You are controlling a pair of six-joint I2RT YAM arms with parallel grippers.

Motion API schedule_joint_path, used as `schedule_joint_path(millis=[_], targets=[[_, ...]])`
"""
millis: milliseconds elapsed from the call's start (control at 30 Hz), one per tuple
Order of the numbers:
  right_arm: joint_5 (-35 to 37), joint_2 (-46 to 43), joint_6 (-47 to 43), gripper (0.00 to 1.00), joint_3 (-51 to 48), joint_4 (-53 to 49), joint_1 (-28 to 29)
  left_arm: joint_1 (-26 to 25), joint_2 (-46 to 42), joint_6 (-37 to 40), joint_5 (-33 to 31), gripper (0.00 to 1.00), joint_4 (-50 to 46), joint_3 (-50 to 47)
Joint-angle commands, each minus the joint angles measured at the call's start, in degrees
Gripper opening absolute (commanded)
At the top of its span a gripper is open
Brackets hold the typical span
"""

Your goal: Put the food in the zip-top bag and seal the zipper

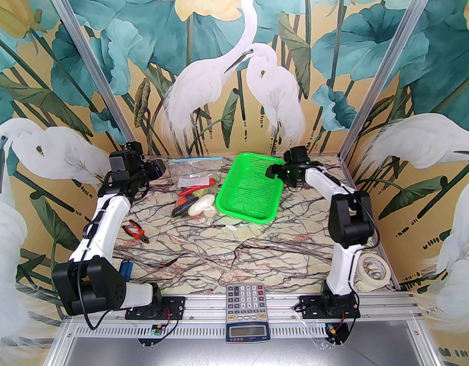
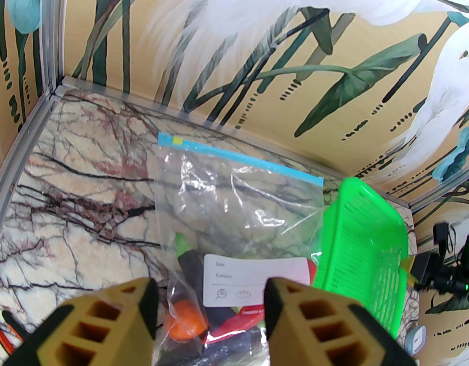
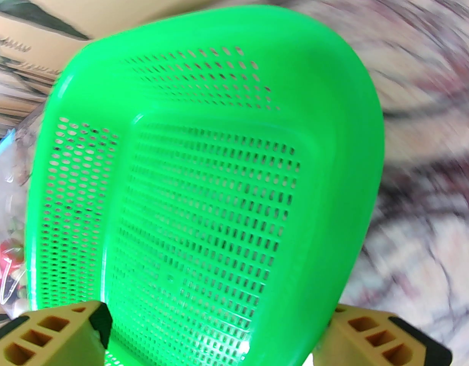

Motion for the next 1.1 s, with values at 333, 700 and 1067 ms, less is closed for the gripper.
schedule_joint_path(millis=[333,700,1067], targets=[[-12.7,9.7,-11.0,0.92,16.3,-5.0,-1.2,1.4,0.1,-2.3,0.3,0.52,-0.3,-0.4],[-0.9,16.7,-10.1,0.97,27.7,-16.6,-1.7,1.6,0.9,-2.9,1.0,0.51,-0.5,-0.8],[14.5,-12.8,-3.8,1.0,-7.6,10.4,-3.5,2.5,-2.1,-2.4,-1.3,0.52,6.3,-9.3]])
